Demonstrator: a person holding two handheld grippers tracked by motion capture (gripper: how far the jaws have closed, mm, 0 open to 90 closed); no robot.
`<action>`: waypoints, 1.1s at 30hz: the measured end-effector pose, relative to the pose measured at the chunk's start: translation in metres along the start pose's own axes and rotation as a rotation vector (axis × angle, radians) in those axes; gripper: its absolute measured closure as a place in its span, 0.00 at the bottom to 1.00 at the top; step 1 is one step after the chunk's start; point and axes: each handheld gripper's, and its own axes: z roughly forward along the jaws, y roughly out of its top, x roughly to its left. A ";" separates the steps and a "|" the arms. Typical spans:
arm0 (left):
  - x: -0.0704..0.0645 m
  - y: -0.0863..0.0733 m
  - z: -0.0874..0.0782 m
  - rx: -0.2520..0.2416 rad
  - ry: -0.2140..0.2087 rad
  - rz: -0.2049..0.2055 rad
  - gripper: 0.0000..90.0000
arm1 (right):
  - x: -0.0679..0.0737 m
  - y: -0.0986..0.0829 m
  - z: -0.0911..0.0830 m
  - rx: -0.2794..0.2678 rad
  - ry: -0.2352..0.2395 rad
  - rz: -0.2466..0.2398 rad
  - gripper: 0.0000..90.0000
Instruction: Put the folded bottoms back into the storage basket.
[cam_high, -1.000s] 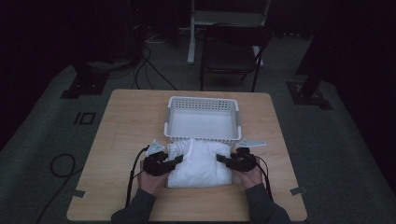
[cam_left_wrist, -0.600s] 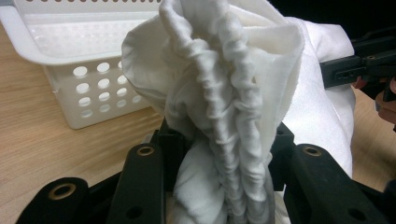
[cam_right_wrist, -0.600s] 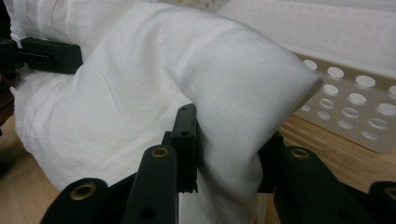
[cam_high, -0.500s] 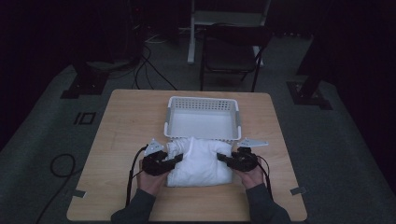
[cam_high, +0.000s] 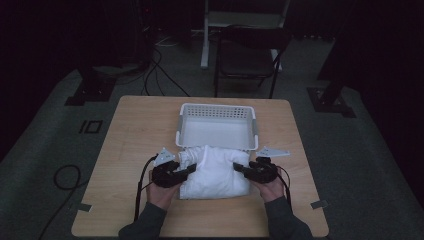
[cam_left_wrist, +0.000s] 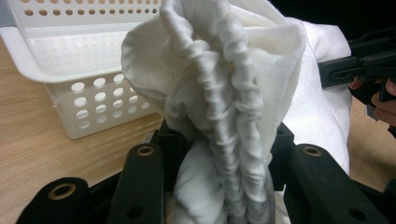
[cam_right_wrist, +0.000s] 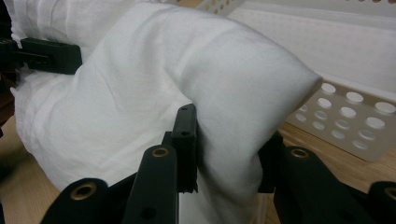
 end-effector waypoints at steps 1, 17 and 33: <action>0.000 0.000 0.000 0.000 0.000 0.001 0.68 | 0.000 0.000 0.000 -0.001 -0.001 0.000 0.77; -0.002 0.007 -0.006 -0.013 -0.017 0.019 0.68 | 0.004 0.006 -0.007 -0.017 -0.004 -0.015 0.77; -0.003 0.017 -0.016 -0.023 -0.025 0.020 0.69 | 0.012 0.018 -0.016 -0.038 -0.001 -0.040 0.77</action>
